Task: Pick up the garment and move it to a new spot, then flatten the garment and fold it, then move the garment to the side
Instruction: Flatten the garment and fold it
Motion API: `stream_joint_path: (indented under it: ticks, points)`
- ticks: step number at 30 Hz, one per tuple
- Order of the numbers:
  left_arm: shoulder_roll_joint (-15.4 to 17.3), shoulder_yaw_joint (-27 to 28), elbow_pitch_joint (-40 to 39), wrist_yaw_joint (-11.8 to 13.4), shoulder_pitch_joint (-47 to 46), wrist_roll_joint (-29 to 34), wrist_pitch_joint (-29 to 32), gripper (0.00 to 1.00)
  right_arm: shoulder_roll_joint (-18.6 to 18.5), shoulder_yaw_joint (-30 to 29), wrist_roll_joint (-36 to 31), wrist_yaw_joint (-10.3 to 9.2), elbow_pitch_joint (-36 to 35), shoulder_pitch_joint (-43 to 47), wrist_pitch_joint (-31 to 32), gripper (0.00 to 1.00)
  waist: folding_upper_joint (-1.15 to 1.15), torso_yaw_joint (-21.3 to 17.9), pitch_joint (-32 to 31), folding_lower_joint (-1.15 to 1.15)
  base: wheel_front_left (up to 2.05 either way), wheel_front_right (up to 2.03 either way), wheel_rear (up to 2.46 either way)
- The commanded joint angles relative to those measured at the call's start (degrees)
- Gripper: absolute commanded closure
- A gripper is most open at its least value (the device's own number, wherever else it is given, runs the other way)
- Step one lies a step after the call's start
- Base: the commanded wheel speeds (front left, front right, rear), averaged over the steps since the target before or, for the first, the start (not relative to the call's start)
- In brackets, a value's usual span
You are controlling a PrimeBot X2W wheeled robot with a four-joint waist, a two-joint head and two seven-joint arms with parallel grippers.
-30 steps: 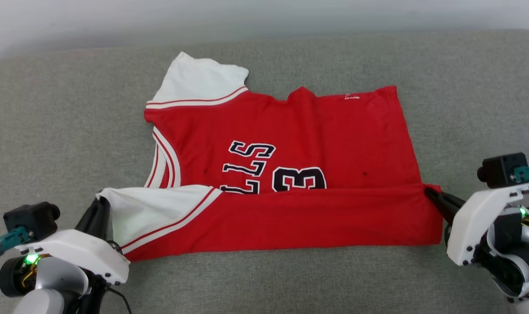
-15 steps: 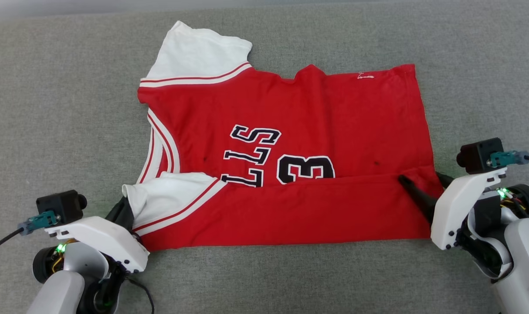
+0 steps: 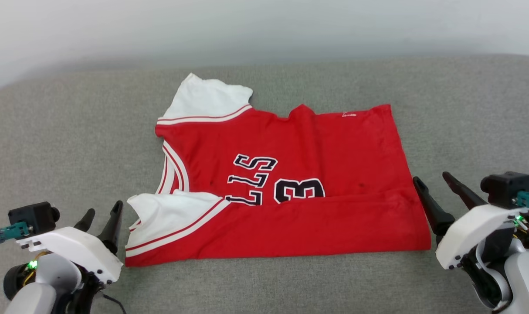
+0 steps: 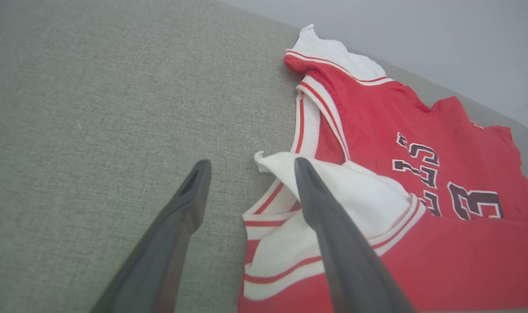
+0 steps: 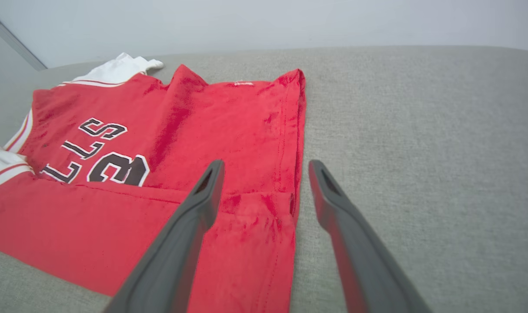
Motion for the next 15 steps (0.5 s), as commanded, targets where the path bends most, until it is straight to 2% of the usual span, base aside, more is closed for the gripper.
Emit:
stream_joint_path:
  ticks: [1,7,11,15]
  points:
    - [0.72,0.24,-0.65,0.39,0.84,-0.21,0.76,0.00,0.56,-0.72,-0.84,-0.05,-0.89,1.28,-1.21,0.00,0.00,-0.52,-2.43,0.00,0.00,0.00,0.00]
    - [5.94,1.33,-4.55,0.39,2.83,-2.00,7.10,0.00,3.34,-4.72,-5.28,-0.05,-6.50,6.24,-5.33,0.00,0.00,-2.36,-4.99,0.00,0.00,0.00,0.00]
    - [9.73,0.55,-6.94,-0.03,3.68,-3.54,14.01,0.00,5.08,-5.80,-7.18,-0.04,-10.41,8.82,-5.44,0.00,0.00,-3.68,-5.28,0.00,0.00,0.00,0.00]
    - [11.98,-1.13,-8.28,-0.14,4.94,-6.09,21.47,0.00,6.44,-6.32,-8.41,-0.05,-13.82,10.65,-4.90,0.00,0.00,-5.29,-4.86,0.00,0.00,0.00,0.00]
